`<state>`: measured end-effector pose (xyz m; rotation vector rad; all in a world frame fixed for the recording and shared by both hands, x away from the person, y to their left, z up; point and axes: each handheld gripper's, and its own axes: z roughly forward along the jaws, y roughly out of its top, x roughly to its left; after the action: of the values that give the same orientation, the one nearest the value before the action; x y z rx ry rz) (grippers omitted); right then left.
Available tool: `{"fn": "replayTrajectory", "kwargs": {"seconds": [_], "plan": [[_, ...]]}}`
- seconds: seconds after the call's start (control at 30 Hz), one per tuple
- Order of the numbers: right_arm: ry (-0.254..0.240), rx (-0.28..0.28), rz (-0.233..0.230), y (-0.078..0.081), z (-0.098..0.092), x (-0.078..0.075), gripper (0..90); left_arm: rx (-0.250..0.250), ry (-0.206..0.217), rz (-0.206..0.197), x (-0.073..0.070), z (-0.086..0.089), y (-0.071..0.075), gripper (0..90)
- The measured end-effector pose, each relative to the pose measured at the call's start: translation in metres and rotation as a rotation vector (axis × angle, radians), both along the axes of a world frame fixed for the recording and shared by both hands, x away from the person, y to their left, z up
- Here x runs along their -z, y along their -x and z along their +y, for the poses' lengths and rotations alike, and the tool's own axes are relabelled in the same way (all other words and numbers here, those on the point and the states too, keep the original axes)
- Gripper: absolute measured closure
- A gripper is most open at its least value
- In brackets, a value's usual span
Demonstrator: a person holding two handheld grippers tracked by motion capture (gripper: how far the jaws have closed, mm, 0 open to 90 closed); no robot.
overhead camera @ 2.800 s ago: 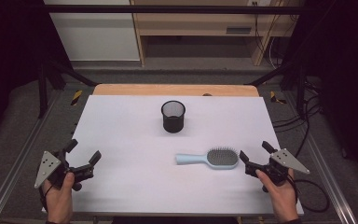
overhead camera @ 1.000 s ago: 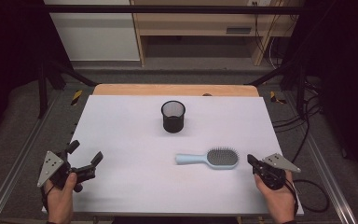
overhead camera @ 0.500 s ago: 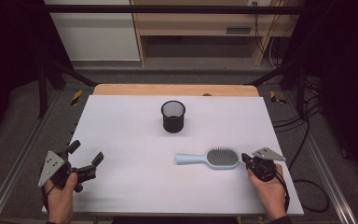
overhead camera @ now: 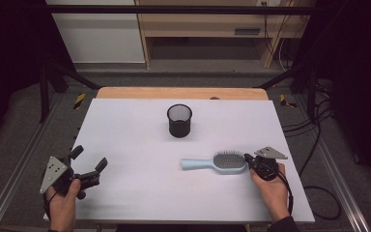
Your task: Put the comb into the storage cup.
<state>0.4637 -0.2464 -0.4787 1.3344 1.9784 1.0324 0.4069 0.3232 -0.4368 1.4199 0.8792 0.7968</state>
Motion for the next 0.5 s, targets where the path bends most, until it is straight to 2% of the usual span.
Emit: {"fn": "replayTrajectory", "kwargs": {"seconds": [0.2, 0.4, 0.5], "plan": [[0.016, -0.032, -0.005, -0.006, 0.011, 0.001, 90.0, 0.01, -0.008, 0.008, 0.0, -0.003, 0.0, 0.7], [0.012, -0.051, -0.003, -0.012, 0.021, 0.001, 90.0, 0.017, -0.017, 0.012, 0.001, -0.005, 0.001, 0.7], [0.021, -0.081, -0.004, -0.015, 0.032, 0.001, 90.0, 0.017, -0.013, 0.014, 0.001, -0.005, 0.001, 0.7]]}}
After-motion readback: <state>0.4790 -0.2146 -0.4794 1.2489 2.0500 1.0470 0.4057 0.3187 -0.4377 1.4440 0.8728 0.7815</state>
